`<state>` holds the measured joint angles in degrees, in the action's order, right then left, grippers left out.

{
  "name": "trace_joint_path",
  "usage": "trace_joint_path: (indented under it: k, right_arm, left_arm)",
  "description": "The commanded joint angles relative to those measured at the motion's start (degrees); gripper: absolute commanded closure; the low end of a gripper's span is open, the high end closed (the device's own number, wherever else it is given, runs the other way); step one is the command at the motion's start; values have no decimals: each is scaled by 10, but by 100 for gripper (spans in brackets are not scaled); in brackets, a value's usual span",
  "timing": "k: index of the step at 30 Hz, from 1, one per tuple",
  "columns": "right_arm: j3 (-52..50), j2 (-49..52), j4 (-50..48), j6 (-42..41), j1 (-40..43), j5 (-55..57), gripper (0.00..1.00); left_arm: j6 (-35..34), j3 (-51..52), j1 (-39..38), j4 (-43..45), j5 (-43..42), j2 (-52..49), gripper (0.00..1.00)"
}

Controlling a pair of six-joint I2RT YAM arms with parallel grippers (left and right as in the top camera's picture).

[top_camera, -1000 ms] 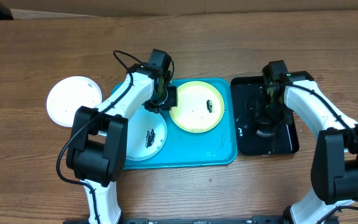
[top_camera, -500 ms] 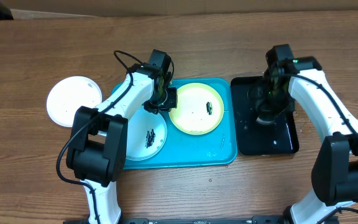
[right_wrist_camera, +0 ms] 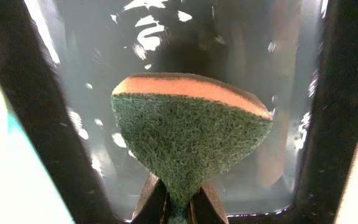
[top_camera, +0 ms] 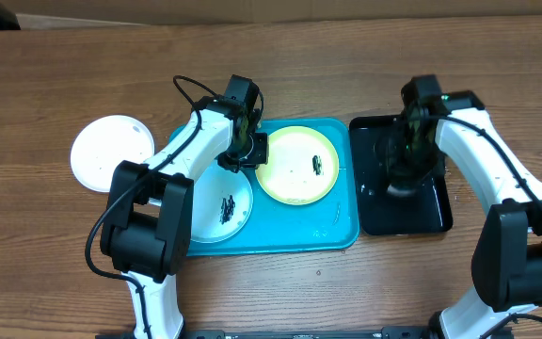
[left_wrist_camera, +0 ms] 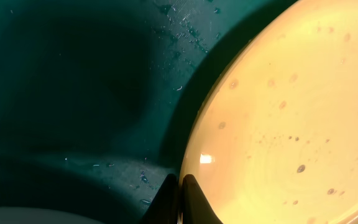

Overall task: Clean dirty plates on tray and stack at the side
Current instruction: 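Lower the right gripper into the black tray and grasp the green sponge, then scrub the yellow-rimmed plate with the sponge in the right gripper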

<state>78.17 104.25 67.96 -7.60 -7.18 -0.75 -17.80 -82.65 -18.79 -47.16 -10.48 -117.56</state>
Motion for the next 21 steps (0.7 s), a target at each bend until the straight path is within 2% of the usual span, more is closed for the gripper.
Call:
trace_joint_path:
  k: [1, 8, 16, 21]
  right_arm:
    - [35, -18, 3, 6, -3, -5, 96]
    - [83, -18, 18, 6, -3, -77, 96]
    - [120, -17, -28, 5, -19, -294, 96]
    - [119, -17, -71, 1, -83, -269, 96]
  left_arm:
    - [15, -1, -3, -6, 4, 0, 96]
    - [15, -1, -3, -6, 3, 0, 96]
    - [15, -1, -3, -5, 3, 0, 96]
    - [15, -1, -3, -5, 3, 0, 96]
